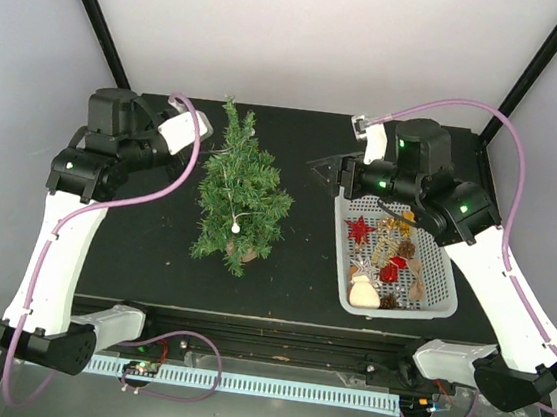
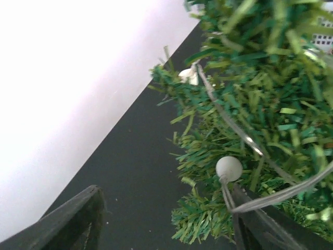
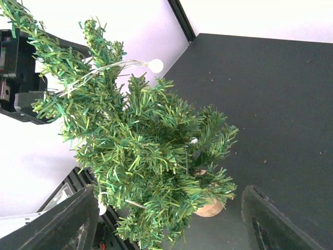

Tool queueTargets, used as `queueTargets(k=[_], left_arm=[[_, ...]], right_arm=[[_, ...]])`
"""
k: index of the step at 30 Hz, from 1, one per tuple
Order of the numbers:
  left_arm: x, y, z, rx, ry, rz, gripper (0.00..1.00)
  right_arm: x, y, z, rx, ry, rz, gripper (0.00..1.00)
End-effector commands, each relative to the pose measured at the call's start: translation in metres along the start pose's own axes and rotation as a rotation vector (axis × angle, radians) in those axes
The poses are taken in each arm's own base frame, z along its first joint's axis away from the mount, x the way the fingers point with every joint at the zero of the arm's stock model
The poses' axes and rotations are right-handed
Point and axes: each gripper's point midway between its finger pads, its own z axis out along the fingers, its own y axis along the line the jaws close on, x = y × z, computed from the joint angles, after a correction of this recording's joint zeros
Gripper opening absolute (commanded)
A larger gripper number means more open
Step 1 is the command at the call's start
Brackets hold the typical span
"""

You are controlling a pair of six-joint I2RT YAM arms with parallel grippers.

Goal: Decorate the small christmas tree

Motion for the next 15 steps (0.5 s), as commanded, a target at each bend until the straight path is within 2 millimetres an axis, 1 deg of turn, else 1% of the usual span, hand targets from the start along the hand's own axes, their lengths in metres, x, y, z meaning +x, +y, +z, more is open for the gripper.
queueTargets(k=[1, 2, 3, 4, 5, 8, 12, 15], left_arm=[[-0.018, 0.021, -0.020, -0.096, -0.043, 0.010, 0.71], [-0.019, 0.023, -0.023, -0.100, -0.046, 0.008, 0.76], [-0.022, 0.023, -0.026, -0.102, -0.053, 0.008, 0.86], [-0.026, 0.023, -0.031, -0.098, -0.063, 0.007, 0.93], [-0.027, 0.020, -0.033, -0.086, -0.067, 0.006, 0.97], [-0.026, 0.014, -0.039, -0.062, -0.065, -0.012, 0.99], [-0.017, 0.005, -0.049, -0.046, -0.042, -0.064, 0.99], [-0.006, -0.002, -0.057, -0.055, 0.007, -0.087, 0.99]], right_arm=[[-0.006, -0.002, -0.010, 0.031, -0.021, -0.006, 0.76], [-0.005, -0.002, -0.012, 0.035, -0.021, -0.005, 0.77], [-0.004, -0.002, -0.013, 0.039, -0.019, -0.005, 0.77], [-0.003, -0.003, -0.015, 0.044, -0.017, -0.006, 0.77], [-0.001, -0.004, -0.016, 0.052, -0.013, -0.006, 0.77], [0.007, -0.009, -0.019, 0.083, 0.017, -0.003, 0.78], [0.020, -0.018, -0.023, 0.129, 0.062, 0.017, 0.80], [0.033, -0.028, -0.027, 0.184, 0.104, 0.043, 0.81]])
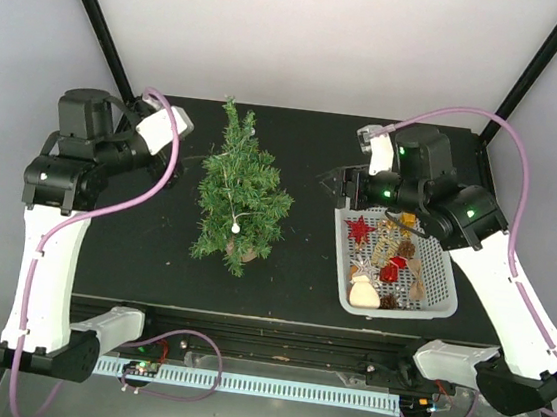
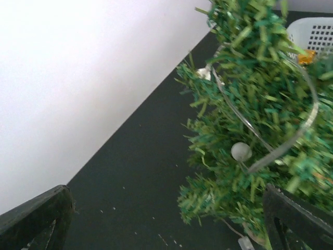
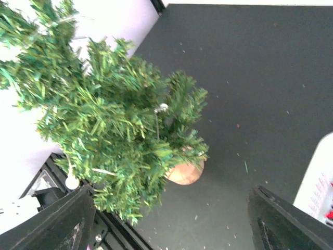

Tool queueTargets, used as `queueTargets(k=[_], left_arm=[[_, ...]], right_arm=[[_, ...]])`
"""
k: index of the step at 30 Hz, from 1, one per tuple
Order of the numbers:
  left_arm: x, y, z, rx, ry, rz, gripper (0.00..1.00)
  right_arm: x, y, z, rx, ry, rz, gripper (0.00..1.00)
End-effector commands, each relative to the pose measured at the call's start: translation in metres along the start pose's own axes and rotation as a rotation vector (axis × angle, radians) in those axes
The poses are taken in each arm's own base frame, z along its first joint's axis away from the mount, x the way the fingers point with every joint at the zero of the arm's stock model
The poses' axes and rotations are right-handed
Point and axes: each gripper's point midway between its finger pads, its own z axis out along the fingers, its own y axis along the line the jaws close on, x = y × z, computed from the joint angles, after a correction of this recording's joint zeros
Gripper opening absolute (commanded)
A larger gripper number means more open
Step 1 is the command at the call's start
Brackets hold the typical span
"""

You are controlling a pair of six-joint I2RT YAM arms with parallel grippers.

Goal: Decorate the small christmas tree

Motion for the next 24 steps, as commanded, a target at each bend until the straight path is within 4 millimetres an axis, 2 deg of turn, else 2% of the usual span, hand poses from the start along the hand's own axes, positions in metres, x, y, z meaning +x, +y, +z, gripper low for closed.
queueTargets(k=[1, 4, 8, 12, 15, 20, 24], left_arm=[[0.007, -0.014, -0.024, -0.002, 0.045, -0.048, 0.99], [0.014, -0.020, -0.039, -0.015, 0.096, -0.098, 0.99], [0.023, -0.034, -0.053, 0.019, 0.159, -0.200, 0.99], [0.036, -0.047, -0.057, 0.048, 0.197, -0.286, 0.99], [0.040, -0.052, -0.056, 0.089, 0.211, -0.347, 0.99], [0.041, -0.036, -0.045, 0.146, 0.150, -0.497, 0.99], [0.042, -0.021, -0.042, 0.194, 0.122, -0.615, 0.99]], right_arm=[[0.015, -0.017, -0.016, 0.102, 0.039, 0.025, 0.81], [0.035, -0.027, -0.016, 0.135, 0.076, 0.078, 0.81], [0.082, -0.038, -0.005, 0.115, 0.170, 0.155, 0.81], [0.129, -0.058, 0.012, 0.128, 0.235, 0.204, 0.79], [0.152, -0.064, 0.021, 0.144, 0.290, 0.215, 0.77], [0.179, -0.058, 0.041, 0.142, 0.375, 0.222, 0.75], [0.180, -0.048, 0.065, 0.070, 0.354, 0.326, 0.72]])
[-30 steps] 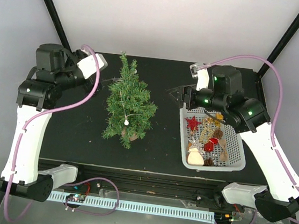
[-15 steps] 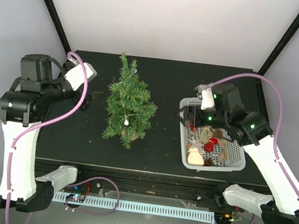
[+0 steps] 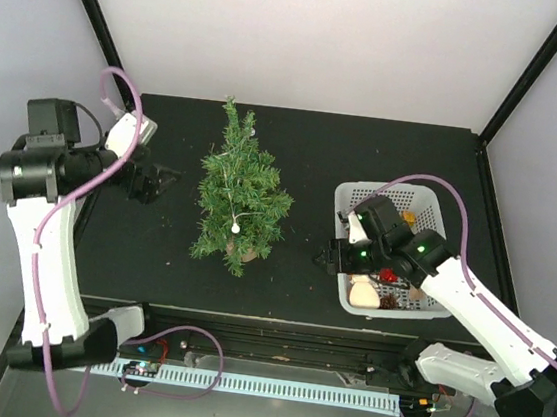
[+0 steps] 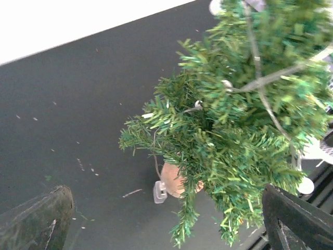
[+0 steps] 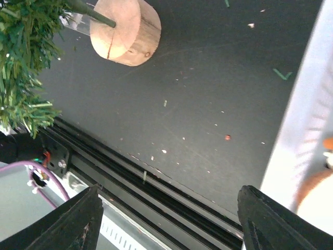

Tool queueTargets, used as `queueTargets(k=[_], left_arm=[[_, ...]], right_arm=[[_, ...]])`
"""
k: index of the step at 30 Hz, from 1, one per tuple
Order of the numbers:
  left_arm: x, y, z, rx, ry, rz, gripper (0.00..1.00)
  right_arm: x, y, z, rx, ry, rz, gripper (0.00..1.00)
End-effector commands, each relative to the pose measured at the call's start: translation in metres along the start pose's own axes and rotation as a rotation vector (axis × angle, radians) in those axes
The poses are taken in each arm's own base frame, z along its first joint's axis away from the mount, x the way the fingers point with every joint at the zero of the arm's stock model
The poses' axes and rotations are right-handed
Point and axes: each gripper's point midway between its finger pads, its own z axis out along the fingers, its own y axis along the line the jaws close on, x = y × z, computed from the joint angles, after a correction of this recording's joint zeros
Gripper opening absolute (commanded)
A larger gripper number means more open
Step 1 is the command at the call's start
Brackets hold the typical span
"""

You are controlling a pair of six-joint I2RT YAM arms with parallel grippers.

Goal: Decorate the small christmas tree

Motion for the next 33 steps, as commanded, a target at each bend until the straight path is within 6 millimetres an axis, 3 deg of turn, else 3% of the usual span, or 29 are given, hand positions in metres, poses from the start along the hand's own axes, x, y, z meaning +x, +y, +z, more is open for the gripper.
queueTargets(k=[1, 7, 16, 22, 28, 33], left_arm=[[-0.004, -0.002, 0.003, 0.137, -0.020, -0.125, 0.99], [0.022, 0.009, 0.007, 0.062, -0.003, -0.153, 0.99], [0.030, 0.017, 0.003, -0.026, 0.005, -0.234, 0.99], [0.032, 0.013, -0.001, -0.047, -0.006, -0.256, 0.99], [0.033, 0.023, 0.006, -0.043, 0.005, -0.260, 0.99], [0.036, 0.025, 0.009, -0.034, 0.026, -0.268, 0.99]], right_arm=[[-0.016, 0.022, 0.020, -0.131, -0.048, 0.096, 0.71], [-0.031, 0.039, 0.048, -0.233, -0.034, 0.187, 0.65], [-0.055, 0.031, 0.111, -0.160, 0.060, 0.211, 0.60], [-0.056, 0.001, 0.130, -0.140, 0.023, 0.350, 0.58], [-0.048, 0.005, 0.157, -0.280, 0.031, 0.448, 0.56], [-0.057, 0.014, 0.169, -0.335, -0.003, 0.468, 0.56]])
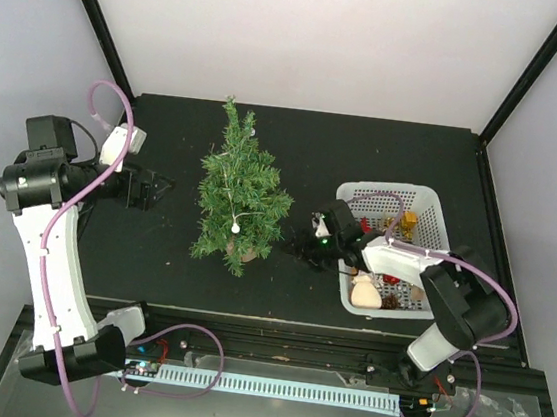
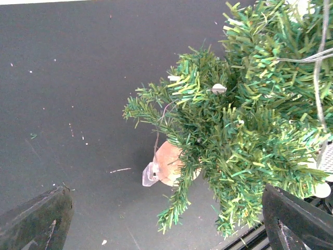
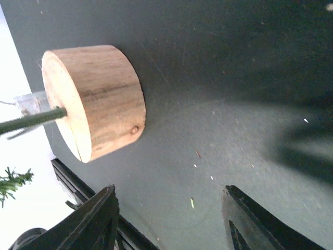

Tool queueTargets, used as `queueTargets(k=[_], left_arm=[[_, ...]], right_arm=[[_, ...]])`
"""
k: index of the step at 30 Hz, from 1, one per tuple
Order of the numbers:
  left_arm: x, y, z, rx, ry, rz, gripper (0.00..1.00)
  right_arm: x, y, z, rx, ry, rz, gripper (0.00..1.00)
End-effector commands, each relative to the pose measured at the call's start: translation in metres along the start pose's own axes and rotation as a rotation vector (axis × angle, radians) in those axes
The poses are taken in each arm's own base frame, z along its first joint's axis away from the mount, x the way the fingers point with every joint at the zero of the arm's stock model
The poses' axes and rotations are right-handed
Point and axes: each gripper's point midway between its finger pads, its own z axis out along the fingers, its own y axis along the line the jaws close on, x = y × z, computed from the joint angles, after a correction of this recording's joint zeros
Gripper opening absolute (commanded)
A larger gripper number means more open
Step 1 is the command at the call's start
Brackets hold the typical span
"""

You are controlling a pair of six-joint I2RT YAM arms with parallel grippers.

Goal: Decorate the small christmas tree

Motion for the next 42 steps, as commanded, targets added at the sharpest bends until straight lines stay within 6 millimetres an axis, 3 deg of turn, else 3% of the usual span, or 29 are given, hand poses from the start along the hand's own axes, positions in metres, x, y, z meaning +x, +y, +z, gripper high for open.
queueTargets(k=[1, 6, 14, 21, 36, 42], left_arm=[[0.000, 0.006, 0.002, -0.010, 0.003, -0.009, 0.99], [0.000, 0.007, 0.002, -0.013, 0.004, 0.004, 0.99], [0.005, 0.006, 0.001, -0.010, 0.022, 0.003, 0.99], [0.007, 0.006, -0.003, -0.018, 0.029, 0.006, 0.99], [0.008, 0.014, -0.001, -0.026, 0.031, -0.009, 0.99], [0.009, 0.018, -0.002, -0.037, 0.035, -0.012, 0.99]], right_arm=[[-0.017, 0.039, 0.007, -0.134, -0.053, -0.016, 0.55], [-0.025, 0.055, 0.019, -0.160, -0.084, -0.014, 0.56], [-0.021, 0.070, 0.050, -0.168, -0.042, -0.002, 0.58], [-0.022, 0.059, 0.067, -0.143, -0.032, 0.030, 0.51], [-0.026, 0.054, 0.082, -0.135, -0.015, 0.052, 0.30], [-0.030, 0.047, 0.086, -0.108, -0.021, 0.063, 0.27]])
